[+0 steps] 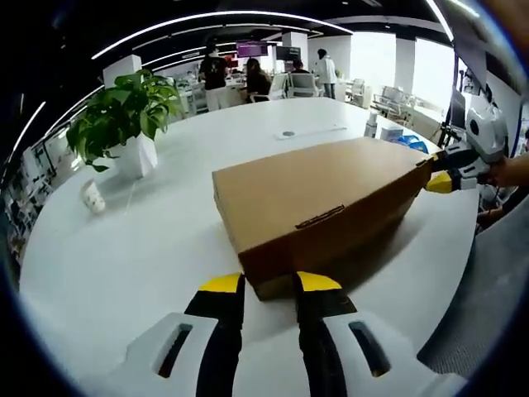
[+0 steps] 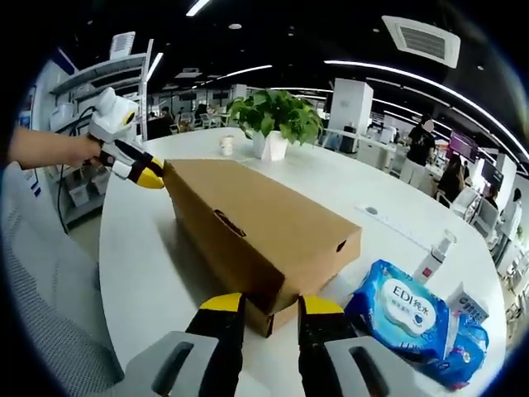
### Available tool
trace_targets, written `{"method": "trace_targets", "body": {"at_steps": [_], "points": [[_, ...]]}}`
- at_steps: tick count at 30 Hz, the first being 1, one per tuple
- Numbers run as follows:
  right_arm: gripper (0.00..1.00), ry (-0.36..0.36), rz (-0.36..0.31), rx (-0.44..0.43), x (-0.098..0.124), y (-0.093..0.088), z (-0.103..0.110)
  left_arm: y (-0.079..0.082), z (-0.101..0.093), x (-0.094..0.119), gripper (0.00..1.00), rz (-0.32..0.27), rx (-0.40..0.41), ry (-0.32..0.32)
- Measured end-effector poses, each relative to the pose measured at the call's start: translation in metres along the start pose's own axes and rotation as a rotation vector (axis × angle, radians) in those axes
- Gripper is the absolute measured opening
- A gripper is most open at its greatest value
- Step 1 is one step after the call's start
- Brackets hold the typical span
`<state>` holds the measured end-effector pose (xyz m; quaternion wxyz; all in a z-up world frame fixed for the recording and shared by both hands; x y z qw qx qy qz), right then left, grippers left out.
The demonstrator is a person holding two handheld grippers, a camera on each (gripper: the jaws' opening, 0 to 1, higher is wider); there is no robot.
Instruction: Operate the shoe box by opening the lid, removing the specified soft item, and placing it in the target area until the item is outside and the box remains undamaged.
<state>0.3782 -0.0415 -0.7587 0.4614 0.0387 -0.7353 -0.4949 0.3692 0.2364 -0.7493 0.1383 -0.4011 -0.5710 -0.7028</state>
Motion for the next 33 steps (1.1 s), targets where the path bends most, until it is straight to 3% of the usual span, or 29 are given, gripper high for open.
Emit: {"method": "trace_targets", "body": {"at_steps": [9,22,33], "points": [[0.23,0.004,0.015,-0.022,-0.002,-0.004,-0.001,-0.006,0.000,-0.006,0.23,0.033,0.003,-0.010],[0.27,0.016,-0.013,-0.029,0.004,0.008,0.002,-0.002,-0.002,0.000,0.25,0.010,-0.022,-0.034],[0.26,0.003,-0.002,-0.069,-0.002,0.004,0.000,-0.003,0.000,-0.003,0.21,0.013,-0.028,-0.031]]}}
Point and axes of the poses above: the point that each gripper's makers call its tool centre point, and the gripper's own axes: x roughly backward along the fingers, z roughly to its left, y roughly out of its top, the point moved 2 cm from there along x, roughly backward along the fingers, and after that the axes turned 5 degrees about z, right-handed, at the moved point
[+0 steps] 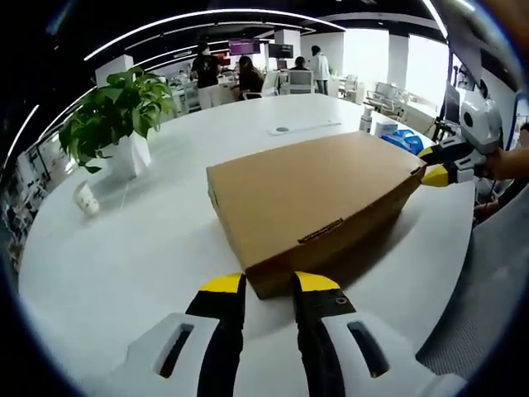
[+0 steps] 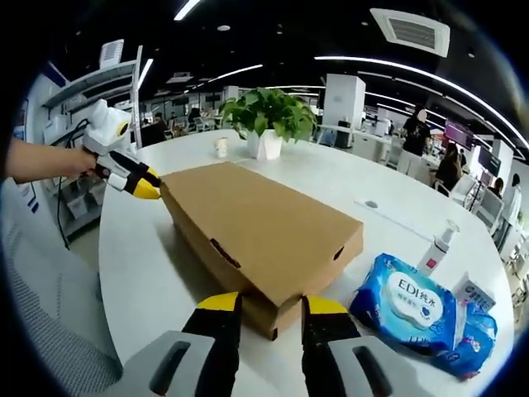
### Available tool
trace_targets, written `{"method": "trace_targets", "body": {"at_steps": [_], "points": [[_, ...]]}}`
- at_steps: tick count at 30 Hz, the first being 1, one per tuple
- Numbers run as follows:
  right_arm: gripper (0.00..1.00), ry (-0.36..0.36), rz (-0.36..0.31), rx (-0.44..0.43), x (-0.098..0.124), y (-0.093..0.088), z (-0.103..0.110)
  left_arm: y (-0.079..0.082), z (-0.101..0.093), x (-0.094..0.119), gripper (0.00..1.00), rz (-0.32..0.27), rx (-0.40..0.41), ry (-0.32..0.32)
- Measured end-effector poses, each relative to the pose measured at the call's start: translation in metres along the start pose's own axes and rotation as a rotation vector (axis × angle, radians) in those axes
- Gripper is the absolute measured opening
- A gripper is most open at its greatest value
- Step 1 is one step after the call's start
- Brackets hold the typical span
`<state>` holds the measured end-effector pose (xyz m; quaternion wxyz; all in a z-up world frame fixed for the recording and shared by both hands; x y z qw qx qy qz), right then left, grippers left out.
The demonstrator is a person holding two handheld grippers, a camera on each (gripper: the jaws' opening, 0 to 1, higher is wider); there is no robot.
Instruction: Operate the shoe box by opening the lid, removing the specified soft item, and placing it in the target area until the item is outside and the box remains undamaged.
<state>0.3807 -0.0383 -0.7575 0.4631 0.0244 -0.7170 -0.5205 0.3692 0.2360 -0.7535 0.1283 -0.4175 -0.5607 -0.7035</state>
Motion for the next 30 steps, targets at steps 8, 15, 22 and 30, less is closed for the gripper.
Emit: {"method": "trace_targets", "body": {"at_steps": [8,15,22,30], "points": [[0.25,-0.006,0.019,-0.005,-0.006,-0.007,0.001,-0.007,0.000,-0.007,0.19,0.013,0.033,0.006],[0.25,-0.014,0.018,0.004,-0.008,-0.007,-0.003,-0.006,0.004,-0.012,0.17,0.024,0.043,0.015],[0.25,-0.019,0.020,0.005,-0.016,0.000,-0.014,0.005,0.009,-0.022,0.17,0.030,0.046,0.018],[0.26,-0.026,0.029,0.011,-0.030,0.011,-0.030,0.020,0.019,-0.035,0.17,0.043,0.043,0.014]]}}
Point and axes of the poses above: the point that each gripper's makers call its tool centre point, and the gripper's own axes: x roughly backward along the fingers, z roughly to its left, y roughly out of its top, the point moved 2 cm from there along x, roughly backward along the fingers, and after that the axes turned 5 degrees about z, right-handed, at the moved point
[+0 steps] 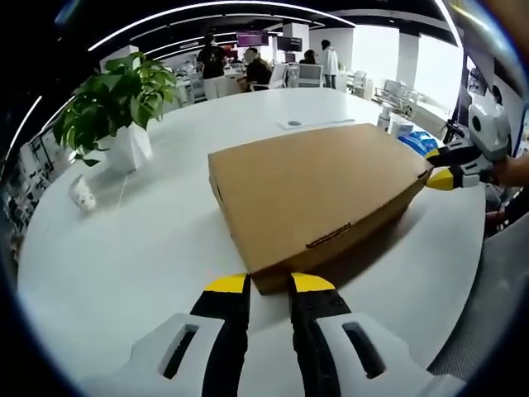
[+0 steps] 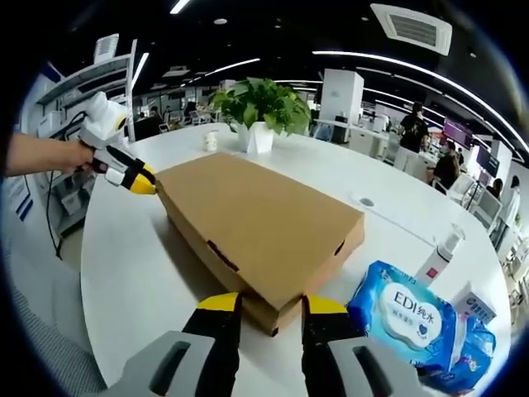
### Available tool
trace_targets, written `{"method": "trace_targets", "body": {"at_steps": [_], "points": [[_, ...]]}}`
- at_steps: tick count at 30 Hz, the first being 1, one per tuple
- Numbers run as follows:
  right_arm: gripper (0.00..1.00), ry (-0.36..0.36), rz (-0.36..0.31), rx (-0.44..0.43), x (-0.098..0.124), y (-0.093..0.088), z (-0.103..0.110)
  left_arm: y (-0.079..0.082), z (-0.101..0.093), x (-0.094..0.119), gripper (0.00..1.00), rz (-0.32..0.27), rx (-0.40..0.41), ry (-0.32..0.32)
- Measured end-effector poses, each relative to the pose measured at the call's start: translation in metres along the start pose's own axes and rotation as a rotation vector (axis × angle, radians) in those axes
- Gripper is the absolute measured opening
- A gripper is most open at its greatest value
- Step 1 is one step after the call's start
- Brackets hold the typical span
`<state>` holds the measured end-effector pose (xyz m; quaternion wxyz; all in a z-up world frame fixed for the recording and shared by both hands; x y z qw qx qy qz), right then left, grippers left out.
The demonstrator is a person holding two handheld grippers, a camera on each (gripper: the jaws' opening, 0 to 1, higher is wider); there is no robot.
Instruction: Operate the shoe box by opening the lid, removing the specified soft item, and placing it in the target area until the item is outside and the box remains undamaged.
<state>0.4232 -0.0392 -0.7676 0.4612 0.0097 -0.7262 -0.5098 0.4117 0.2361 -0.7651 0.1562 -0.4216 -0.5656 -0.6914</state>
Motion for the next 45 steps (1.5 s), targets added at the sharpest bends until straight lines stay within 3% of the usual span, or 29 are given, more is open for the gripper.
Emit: {"method": "trace_targets", "body": {"at_steps": [19,29,37,45], "points": [[0.26,-0.015,0.025,0.009,-0.025,0.020,-0.028,0.026,0.013,-0.021,0.17,0.003,0.014,0.002],[0.26,-0.012,0.037,-0.024,-0.024,0.017,-0.028,0.025,0.013,-0.018,0.16,0.001,0.004,0.010],[0.30,-0.041,0.002,-0.046,-0.003,0.017,-0.029,0.029,0.015,0.002,0.22,-0.045,0.033,0.036],[0.36,-0.077,-0.019,-0.047,0.033,0.009,-0.031,0.021,-0.005,0.024,0.26,-0.071,0.002,0.028]]}}
Point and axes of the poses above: the point that each gripper's makers call its tool centre point, and the gripper's own axes: x roughly backward along the fingers, z roughly to its left, y roughly out of its top, the point moved 2 cm from there along x, roughly backward along the fingers, and after that the axes turned 5 degrees about z, right-handed, at the moved point
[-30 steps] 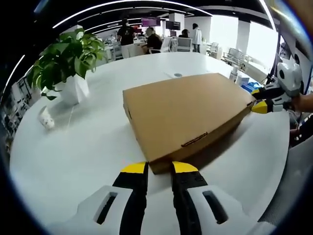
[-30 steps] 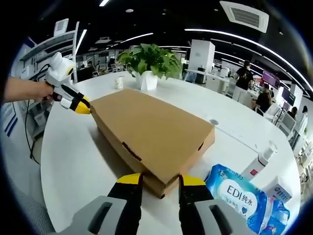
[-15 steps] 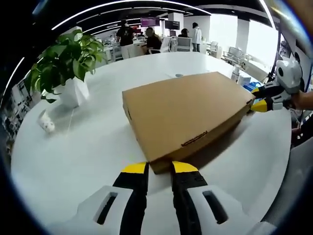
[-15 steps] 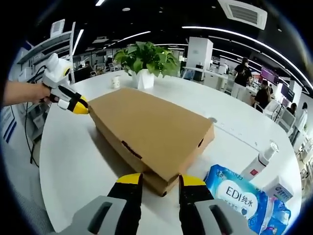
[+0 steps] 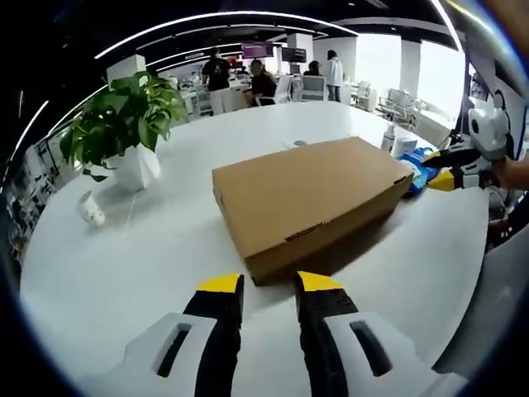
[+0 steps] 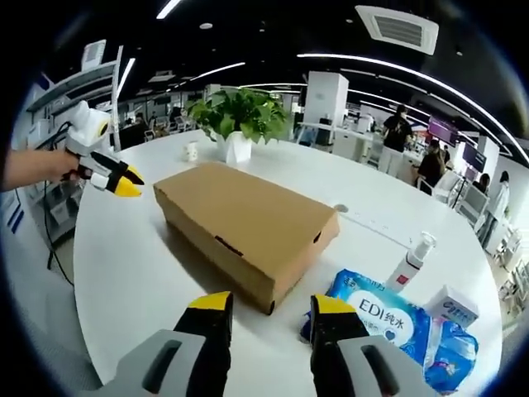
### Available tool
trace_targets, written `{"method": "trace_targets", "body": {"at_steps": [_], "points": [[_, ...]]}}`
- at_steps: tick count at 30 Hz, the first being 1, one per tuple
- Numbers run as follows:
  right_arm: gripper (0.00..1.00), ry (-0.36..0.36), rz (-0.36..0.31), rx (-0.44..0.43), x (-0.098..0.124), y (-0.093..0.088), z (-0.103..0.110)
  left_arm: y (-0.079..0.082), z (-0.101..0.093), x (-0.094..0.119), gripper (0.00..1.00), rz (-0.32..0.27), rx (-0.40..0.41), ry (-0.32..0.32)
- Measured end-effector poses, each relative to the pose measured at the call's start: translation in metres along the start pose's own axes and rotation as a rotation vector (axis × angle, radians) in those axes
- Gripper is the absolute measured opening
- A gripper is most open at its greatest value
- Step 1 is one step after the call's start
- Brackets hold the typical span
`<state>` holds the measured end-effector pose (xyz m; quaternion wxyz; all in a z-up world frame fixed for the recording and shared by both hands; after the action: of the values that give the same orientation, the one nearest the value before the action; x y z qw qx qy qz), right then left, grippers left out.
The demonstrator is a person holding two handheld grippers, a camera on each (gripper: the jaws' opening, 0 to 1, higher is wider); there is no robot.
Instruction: Operate the shoe box by opening the lid, removing the specified soft item, and placing it in the target area until the item is outside and the box remains undamaged.
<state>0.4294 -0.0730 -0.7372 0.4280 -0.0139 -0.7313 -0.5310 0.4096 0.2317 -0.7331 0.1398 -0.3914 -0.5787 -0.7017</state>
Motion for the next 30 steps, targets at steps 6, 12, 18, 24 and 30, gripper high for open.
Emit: {"method": "trace_targets", "body": {"at_steps": [6,12,18,24,30], "points": [[0.44,-0.028,-0.005,-0.012,0.033,-0.009,-0.006,-0.009,-0.016,0.017,0.33,-0.010,0.013,-0.014],[0.51,-0.067,-0.003,-0.060,0.065,-0.025,-0.015,-0.014,-0.030,0.041,0.41,-0.044,0.032,-0.020],[0.56,-0.102,-0.005,-0.071,0.100,-0.041,-0.021,-0.018,-0.043,0.065,0.46,-0.073,0.044,-0.031],[0.64,-0.148,-0.017,-0.091,0.135,-0.053,-0.025,-0.026,-0.056,0.092,0.55,-0.087,0.060,-0.050],[0.72,-0.181,-0.025,-0.097,0.162,-0.063,-0.024,-0.033,-0.066,0.119,0.64,-0.108,0.061,-0.039]]}}
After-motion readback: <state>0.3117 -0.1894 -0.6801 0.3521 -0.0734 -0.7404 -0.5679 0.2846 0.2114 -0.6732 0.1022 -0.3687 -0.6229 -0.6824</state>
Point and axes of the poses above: the point that each gripper's makers call its tool centre point, and the gripper's own axes: x roughly backward along the fingers, z roughly to its left, y roughly out of its top, the point moved 2 cm from there along x, roughly backward along the fingers, and after that the axes turned 5 degrees about z, right-handed, at the moved point
